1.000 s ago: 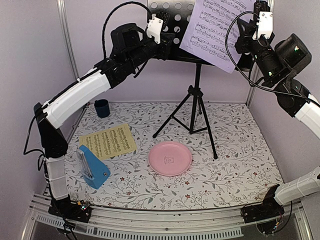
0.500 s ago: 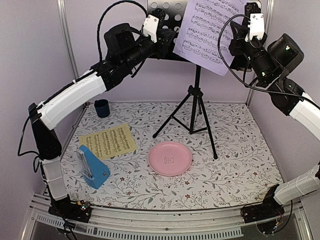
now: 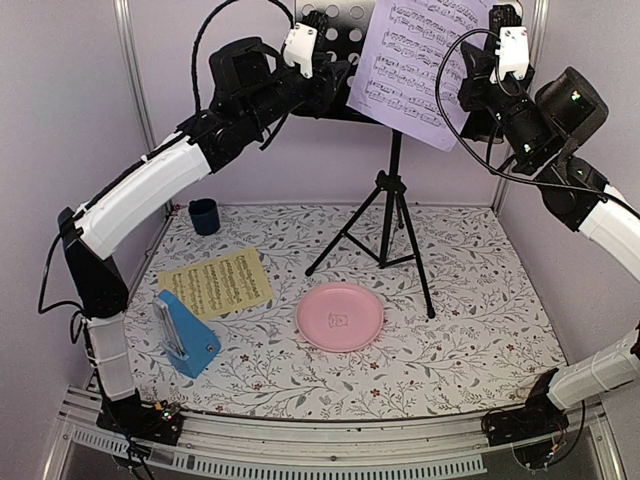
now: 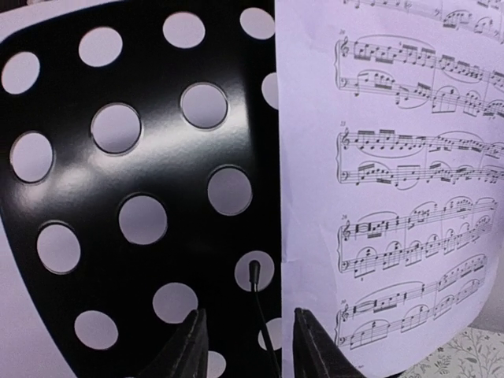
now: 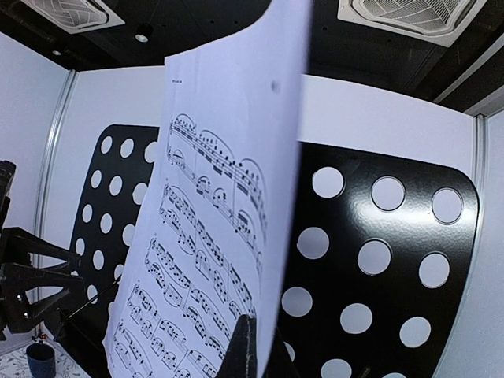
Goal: Set up the instrument practice props
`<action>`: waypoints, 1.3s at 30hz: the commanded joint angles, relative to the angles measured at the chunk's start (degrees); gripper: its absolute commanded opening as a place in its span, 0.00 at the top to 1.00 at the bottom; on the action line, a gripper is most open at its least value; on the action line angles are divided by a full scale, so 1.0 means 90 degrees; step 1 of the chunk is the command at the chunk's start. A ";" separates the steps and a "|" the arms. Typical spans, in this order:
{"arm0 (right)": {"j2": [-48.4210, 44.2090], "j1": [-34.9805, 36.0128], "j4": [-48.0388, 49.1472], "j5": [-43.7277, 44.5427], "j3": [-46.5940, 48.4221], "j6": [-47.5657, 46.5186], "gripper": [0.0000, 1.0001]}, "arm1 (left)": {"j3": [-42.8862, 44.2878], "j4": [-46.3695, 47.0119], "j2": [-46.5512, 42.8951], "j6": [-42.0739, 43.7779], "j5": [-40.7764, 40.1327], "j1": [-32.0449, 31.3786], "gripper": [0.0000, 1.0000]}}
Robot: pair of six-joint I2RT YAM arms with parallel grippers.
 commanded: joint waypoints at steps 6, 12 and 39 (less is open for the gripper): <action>-0.0024 -0.0044 0.0209 0.0017 0.0147 -0.0046 1.00 | 0.0666 -0.0275 0.0576 -0.0029 -0.0245 -0.0102 0.68; -0.0017 -0.0042 0.0229 0.0027 0.0128 -0.0075 1.00 | 0.0708 -0.0351 0.0640 -0.0047 -0.0212 -0.0096 0.63; 0.0070 -0.0042 0.0486 0.0269 0.0046 -0.0328 1.00 | -0.1145 0.1931 -0.0310 0.0326 0.0263 -0.0135 1.00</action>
